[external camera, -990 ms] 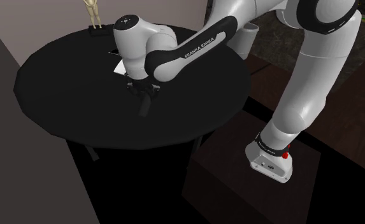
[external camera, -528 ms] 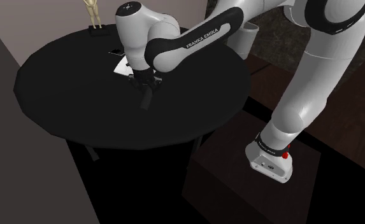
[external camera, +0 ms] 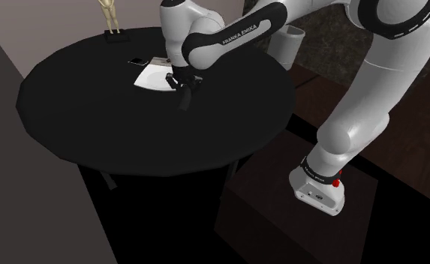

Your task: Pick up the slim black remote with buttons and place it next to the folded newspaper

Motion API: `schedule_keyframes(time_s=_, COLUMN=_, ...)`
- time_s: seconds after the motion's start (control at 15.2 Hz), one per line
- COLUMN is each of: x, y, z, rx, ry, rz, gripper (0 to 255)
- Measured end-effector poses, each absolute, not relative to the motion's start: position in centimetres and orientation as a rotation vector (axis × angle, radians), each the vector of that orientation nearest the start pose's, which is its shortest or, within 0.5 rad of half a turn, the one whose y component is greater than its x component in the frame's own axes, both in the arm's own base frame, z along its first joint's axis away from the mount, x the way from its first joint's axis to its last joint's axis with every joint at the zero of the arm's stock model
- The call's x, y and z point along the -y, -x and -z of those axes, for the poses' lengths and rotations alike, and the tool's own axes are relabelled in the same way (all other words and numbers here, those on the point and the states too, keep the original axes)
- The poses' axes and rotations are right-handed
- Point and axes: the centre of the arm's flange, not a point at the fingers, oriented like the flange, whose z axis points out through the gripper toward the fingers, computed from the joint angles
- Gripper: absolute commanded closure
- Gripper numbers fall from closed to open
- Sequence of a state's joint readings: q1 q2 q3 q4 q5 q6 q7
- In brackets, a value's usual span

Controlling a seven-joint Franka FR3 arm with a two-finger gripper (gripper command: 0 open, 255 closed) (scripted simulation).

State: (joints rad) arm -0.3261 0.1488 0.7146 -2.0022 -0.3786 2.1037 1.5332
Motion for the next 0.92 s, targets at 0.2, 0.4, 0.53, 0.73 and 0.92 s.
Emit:
schedule_keyframes(time_s=0.2, x=-15.3, y=-55.9, z=-40.0, rx=-1.498, ry=2.895, rz=0.303, gripper=255)
schedule_keyframes(time_s=0.4, x=-11.6, y=-57.0, z=-40.1, rx=-1.498, ry=2.894, rz=0.304, gripper=255)
schedule_keyframes(time_s=0.53, x=-9.2, y=-57.7, z=-39.9, rx=-1.498, ry=2.895, rz=0.303, gripper=255)
schedule_keyframes(time_s=0.73, x=-5.3, y=-58.9, z=-40.1, rx=-1.498, ry=2.895, rz=0.303, gripper=255)
schedule_keyframes(time_s=0.92, x=-1.5, y=-60.3, z=-40.1, rx=-1.498, ry=2.895, rz=0.304, gripper=255)
